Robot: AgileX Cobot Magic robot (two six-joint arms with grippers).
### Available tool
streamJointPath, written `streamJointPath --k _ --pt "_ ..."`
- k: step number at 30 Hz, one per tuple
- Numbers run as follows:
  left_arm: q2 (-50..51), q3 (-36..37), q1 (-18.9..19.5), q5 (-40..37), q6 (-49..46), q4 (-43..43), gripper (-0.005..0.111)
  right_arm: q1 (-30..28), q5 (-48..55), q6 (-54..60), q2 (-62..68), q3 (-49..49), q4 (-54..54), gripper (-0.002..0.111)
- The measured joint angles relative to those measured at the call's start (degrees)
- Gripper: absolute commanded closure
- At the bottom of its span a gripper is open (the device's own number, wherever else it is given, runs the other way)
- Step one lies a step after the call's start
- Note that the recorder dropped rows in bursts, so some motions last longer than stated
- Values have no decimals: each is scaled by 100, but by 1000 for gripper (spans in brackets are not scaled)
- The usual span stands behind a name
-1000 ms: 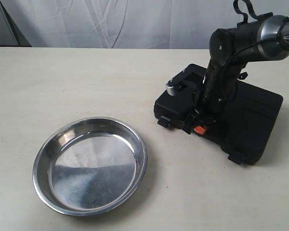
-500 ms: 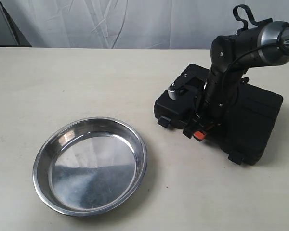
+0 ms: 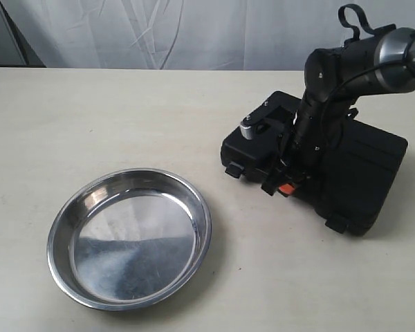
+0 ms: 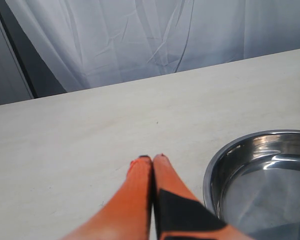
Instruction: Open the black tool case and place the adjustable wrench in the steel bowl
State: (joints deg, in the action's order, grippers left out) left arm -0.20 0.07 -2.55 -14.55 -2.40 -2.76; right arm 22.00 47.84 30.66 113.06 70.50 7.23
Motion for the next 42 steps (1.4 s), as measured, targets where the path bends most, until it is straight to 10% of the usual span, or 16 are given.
streamJointPath --k 24,42 --pt "0 0 0 0 0 0 106 -10 -80 -112 -1538 0 -240 109" --pt "0 0 0 0 0 0 106 -10 -907 -2091 -2197 -2 -3744 109"
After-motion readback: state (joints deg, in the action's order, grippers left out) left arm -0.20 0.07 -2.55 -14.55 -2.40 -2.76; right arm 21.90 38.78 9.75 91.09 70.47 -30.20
